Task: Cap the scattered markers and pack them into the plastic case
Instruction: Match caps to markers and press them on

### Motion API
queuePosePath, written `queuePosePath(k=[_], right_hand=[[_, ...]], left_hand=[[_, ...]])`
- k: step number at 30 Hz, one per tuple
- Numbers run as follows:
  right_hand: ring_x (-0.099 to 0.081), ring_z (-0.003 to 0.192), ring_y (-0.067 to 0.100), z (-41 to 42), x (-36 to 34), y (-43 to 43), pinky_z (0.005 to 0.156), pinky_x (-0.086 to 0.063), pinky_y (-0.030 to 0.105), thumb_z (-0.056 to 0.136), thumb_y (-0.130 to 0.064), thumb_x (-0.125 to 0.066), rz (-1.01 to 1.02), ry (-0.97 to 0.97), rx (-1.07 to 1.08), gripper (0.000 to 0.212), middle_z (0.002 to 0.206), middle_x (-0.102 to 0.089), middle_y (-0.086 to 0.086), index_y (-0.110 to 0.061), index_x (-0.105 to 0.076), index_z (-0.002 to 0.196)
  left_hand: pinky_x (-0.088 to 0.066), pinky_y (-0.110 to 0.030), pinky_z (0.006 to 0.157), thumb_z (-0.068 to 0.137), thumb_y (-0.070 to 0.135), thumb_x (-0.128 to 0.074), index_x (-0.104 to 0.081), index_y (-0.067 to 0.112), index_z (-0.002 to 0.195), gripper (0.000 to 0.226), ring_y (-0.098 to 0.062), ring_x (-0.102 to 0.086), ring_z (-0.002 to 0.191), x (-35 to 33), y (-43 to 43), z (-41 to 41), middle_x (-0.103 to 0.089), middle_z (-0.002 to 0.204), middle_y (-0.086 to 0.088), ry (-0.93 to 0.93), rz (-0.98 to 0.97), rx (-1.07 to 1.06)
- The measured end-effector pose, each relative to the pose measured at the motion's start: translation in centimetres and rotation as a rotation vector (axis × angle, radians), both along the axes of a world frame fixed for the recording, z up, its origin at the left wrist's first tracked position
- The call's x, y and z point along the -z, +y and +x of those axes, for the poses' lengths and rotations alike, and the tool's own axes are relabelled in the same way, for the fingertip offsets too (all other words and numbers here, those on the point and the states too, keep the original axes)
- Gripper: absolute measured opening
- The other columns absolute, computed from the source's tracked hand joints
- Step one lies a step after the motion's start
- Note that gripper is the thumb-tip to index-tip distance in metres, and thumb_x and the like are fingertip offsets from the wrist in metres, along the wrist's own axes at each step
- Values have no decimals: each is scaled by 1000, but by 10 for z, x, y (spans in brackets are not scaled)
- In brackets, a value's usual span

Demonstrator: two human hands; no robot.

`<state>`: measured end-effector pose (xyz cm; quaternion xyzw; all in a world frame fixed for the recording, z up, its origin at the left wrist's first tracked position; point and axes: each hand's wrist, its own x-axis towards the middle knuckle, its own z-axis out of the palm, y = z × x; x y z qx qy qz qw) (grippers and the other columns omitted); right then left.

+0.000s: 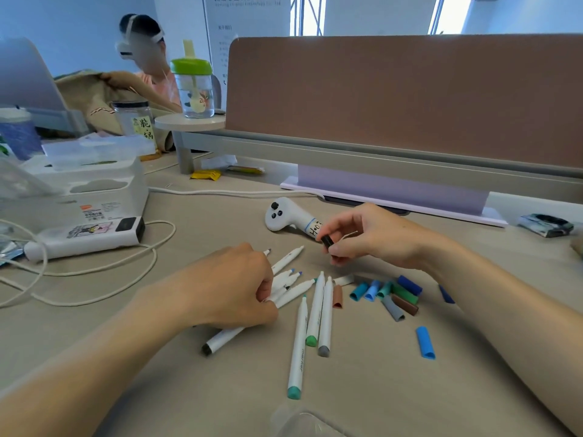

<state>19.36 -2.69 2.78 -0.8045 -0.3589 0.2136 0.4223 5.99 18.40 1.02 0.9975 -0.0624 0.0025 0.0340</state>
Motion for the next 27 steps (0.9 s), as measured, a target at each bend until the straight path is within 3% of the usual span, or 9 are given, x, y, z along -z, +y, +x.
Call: queuePosePath(k=[3, 6, 13, 17, 22, 24, 27], right_hand=[[-70, 89, 9, -1, 0, 0, 81, -54, 23, 89, -6, -67, 10, -12, -15, 26, 96, -75, 0, -20, -71, 110], [-69, 93, 7, -1, 1, 0, 89, -52, 26, 87, -12, -71, 9, -68, 1, 27, 96, -76, -7, -27, -71, 109], [-69, 90, 6, -4, 3, 4, 83, -52, 24, 82, -15, -78, 111, -187, 59, 19, 93, -76, -9, -26, -75, 98], [-70, 91, 4, -7, 2, 8, 86, -54, 26, 82, -14, -77, 112, -226, 53, 20, 95, -75, -13, -26, -75, 98], [-69, 88, 4, -11, 0, 11, 83, -54, 22, 83, -14, -76, 88, -317, 50, 20, 93, -75, -12, -28, -75, 96], [-68, 90, 8, -11, 3, 12, 85, -55, 26, 85, -15, -74, 98, -323, 57, 22, 96, -73, -7, -31, -74, 101], [-65, 101, 6, -12, 4, 12, 91, -52, 25, 91, -18, -68, 112, -278, 46, 35, 109, -70, -8, -41, -66, 116]], left_hand=[[-45, -19, 64, 83, 38, -60, -63, 25, 74, 16, -2, -52, 74, -2, 7, 2, -61, 67, 11, -31, -72, -6], [-48, -17, 65, 88, 40, -61, -67, 28, 85, 14, -5, -58, 66, -4, 13, 7, -67, 68, 11, -144, -156, -24], [-42, -12, 67, 94, 38, -57, -70, 26, 101, 19, 0, -56, 79, 4, 14, 11, -64, 76, 14, -351, -355, 18], [-43, -13, 70, 95, 39, -57, -67, 26, 105, 20, 0, -54, 82, 9, 16, 13, -63, 89, 14, -420, -365, 32], [-43, -12, 69, 92, 45, -54, -67, 26, 103, 26, -1, -54, 84, 13, 21, 15, -61, 85, 16, -489, -385, 69], [-42, -11, 67, 90, 51, -46, -67, 28, 102, 33, -1, -55, 84, 17, 23, 16, -59, 83, 19, -500, -396, 81], [-42, -11, 69, 91, 49, -50, -65, 33, 102, 25, -3, -56, 85, 19, 24, 18, -58, 82, 22, -515, -423, 93]])
